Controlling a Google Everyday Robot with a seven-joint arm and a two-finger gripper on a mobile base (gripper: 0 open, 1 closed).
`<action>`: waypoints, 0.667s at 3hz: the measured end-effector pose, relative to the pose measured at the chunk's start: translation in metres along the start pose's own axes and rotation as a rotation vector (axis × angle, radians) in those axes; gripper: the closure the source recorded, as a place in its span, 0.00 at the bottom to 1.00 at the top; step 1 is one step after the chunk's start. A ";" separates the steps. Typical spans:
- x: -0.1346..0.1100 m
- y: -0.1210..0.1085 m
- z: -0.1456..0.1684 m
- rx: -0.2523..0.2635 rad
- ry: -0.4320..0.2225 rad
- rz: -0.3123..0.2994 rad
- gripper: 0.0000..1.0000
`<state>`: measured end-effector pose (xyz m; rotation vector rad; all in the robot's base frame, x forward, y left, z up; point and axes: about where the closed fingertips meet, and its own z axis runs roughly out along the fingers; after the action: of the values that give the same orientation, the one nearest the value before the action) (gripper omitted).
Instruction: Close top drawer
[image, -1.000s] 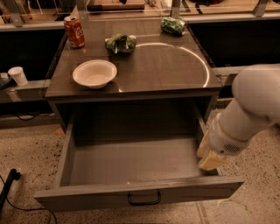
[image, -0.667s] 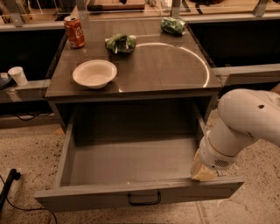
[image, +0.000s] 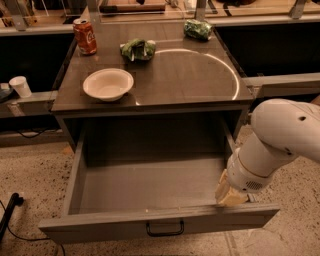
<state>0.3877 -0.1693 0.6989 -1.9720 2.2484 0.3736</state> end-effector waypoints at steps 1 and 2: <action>-0.007 -0.006 -0.013 0.027 -0.044 -0.006 1.00; -0.012 0.011 -0.021 0.008 -0.066 -0.025 1.00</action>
Offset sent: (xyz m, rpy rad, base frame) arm -0.0144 0.0105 0.0321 0.0909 -0.0220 0.0253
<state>0.3799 -0.1625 0.7228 -1.9518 2.1802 0.4197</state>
